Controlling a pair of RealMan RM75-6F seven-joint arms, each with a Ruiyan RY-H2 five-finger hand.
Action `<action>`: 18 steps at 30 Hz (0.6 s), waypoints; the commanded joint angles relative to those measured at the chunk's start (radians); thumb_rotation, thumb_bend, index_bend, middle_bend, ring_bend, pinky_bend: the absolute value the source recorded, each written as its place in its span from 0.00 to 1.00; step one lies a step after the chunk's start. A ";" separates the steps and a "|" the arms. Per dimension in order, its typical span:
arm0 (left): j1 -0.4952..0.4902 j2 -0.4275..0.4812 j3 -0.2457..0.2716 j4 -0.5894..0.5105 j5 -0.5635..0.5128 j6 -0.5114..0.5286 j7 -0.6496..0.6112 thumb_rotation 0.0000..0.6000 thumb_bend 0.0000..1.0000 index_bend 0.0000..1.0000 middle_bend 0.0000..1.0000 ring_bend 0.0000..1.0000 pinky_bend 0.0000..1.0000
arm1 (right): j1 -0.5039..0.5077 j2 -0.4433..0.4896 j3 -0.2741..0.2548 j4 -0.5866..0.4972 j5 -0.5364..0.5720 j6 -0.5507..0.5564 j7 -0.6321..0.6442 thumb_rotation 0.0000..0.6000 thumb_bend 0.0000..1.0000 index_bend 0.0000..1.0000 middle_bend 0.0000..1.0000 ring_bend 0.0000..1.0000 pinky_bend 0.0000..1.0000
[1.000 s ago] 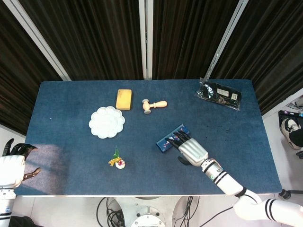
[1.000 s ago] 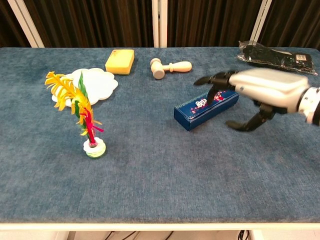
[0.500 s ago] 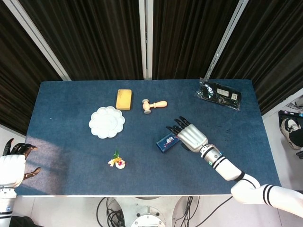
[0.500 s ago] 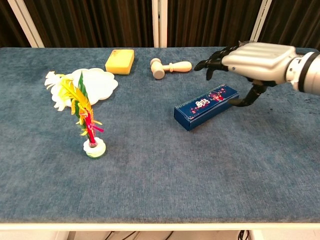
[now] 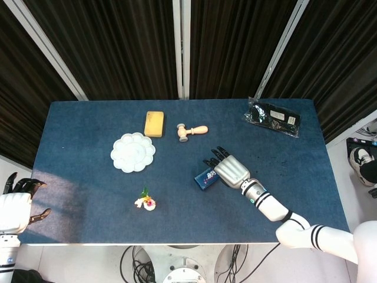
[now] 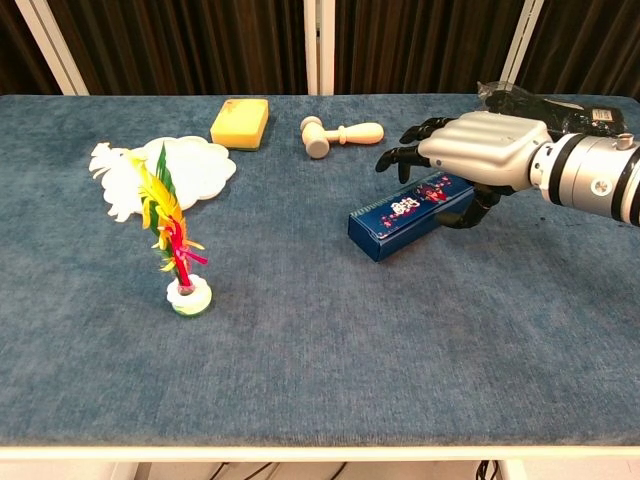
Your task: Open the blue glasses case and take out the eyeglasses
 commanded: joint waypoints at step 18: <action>0.003 -0.003 0.000 0.010 -0.002 0.002 -0.009 1.00 0.06 0.34 0.29 0.20 0.07 | 0.031 -0.009 -0.008 0.022 0.030 -0.011 0.007 1.00 0.39 0.24 0.30 0.00 0.00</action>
